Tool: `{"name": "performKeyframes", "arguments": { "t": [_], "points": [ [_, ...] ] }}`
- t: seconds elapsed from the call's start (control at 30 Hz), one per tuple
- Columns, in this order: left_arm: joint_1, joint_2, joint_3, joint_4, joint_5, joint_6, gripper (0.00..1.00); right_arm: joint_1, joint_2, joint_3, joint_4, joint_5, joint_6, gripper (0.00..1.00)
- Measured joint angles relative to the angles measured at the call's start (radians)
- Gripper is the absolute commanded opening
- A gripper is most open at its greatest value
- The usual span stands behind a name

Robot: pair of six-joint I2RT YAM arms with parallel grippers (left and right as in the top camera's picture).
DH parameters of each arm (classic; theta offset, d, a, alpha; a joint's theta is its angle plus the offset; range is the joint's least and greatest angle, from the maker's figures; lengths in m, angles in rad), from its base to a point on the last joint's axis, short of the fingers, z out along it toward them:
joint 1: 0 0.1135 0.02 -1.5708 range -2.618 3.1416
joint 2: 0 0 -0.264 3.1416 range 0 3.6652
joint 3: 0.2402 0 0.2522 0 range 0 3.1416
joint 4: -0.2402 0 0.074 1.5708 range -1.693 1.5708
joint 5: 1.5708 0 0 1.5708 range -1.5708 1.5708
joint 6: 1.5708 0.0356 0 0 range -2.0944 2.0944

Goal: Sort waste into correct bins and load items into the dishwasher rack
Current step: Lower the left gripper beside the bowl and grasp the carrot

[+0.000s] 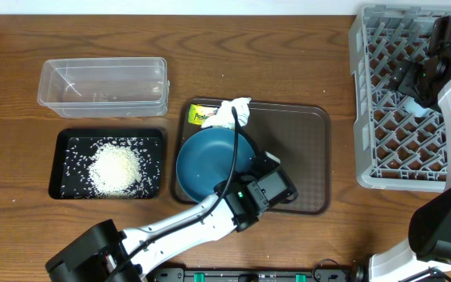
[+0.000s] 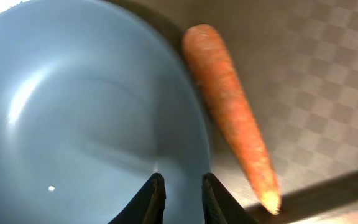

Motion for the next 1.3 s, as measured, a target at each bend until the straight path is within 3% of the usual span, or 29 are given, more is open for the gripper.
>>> {"name": "performKeyframes", "arguments": {
  "t": [0.3,0.5,0.83,1.1,1.3],
  "points": [
    [0.032,-0.079,0.036,-0.007,0.063,0.013,0.38,0.000,0.000,0.000,0.000,0.000,0.000,0.99],
    [0.031,-0.152,0.078,-0.003,0.200,0.062,0.39,0.000,0.000,0.000,0.000,0.000,0.000,0.99],
    [0.031,0.019,0.079,-0.018,0.451,0.084,0.43,0.000,0.000,0.000,0.000,0.000,0.000,0.99],
    [0.031,0.124,0.079,0.019,0.473,0.084,0.43,0.000,0.000,0.000,0.000,0.000,0.000,0.99],
    [0.031,0.153,0.079,0.024,0.384,0.087,0.43,0.000,0.000,0.000,0.000,0.000,0.000,0.99]
  ]
}}
